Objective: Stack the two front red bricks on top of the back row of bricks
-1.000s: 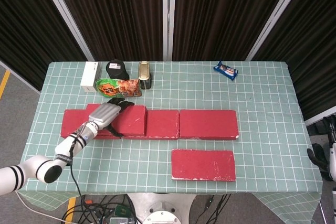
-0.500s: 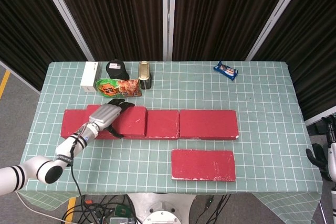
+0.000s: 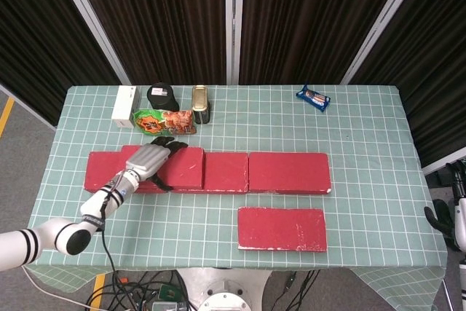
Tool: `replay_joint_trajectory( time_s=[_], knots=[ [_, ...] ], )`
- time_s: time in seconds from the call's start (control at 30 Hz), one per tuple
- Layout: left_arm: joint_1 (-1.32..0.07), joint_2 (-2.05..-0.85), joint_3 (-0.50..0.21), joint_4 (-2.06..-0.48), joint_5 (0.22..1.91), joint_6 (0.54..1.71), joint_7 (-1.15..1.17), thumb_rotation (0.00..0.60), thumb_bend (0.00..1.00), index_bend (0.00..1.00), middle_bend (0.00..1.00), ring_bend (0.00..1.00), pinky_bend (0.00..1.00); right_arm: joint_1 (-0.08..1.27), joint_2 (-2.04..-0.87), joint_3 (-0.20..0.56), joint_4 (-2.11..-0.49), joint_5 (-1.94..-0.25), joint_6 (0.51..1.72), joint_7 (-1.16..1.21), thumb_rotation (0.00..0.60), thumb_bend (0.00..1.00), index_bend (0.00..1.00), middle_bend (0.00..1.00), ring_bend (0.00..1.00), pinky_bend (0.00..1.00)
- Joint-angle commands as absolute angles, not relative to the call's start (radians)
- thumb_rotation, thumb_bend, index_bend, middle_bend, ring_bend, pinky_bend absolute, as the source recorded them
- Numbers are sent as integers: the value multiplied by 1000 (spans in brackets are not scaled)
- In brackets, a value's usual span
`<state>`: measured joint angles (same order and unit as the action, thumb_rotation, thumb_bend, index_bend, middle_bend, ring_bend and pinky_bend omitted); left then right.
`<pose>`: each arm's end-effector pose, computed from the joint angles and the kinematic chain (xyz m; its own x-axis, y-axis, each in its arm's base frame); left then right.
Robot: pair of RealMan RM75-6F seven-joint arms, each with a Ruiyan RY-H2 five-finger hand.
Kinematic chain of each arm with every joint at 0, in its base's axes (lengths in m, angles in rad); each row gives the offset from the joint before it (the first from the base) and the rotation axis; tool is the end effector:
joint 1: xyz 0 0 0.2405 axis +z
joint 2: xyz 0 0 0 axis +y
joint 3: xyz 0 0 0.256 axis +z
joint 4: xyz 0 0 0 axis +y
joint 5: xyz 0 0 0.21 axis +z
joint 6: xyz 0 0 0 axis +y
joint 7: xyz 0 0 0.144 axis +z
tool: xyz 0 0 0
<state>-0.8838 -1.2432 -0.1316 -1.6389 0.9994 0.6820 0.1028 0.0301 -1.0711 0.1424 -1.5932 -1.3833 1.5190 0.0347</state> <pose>-0.1421 0.3597 0.0366 0.3960 0.4946 0.7737 0.9028 -0.3635 -0.2297 -0.3324 -0.1809 0.2019 0.4147 0.1101 0.9033 -0.9052 0.1509 0.3972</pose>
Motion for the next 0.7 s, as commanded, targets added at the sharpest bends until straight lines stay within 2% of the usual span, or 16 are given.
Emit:
replay_joint_trajectory(
  time_s=[0.03, 0.47, 0.7],
  knots=[
    [-885, -1247, -129, -1636, 994, 681, 102, 600, 35, 105, 194, 0, 20, 30, -1071, 143, -1593, -1382, 1518, 35, 600, 201, 0, 0, 0, 0],
    [-886, -1239, -129, -1637, 1001, 676, 77, 600, 35, 97, 181, 0, 20, 36, -1072, 143, -1602, -1384, 1512, 22, 600, 201, 0, 0, 0, 0],
    [-884, -1240, -126, -1635, 1004, 677, 70, 600, 35, 80, 125, 0, 20, 36, -1072, 142, -1602, -1383, 1512, 22, 600, 202, 0, 0, 0, 0]
  ],
)
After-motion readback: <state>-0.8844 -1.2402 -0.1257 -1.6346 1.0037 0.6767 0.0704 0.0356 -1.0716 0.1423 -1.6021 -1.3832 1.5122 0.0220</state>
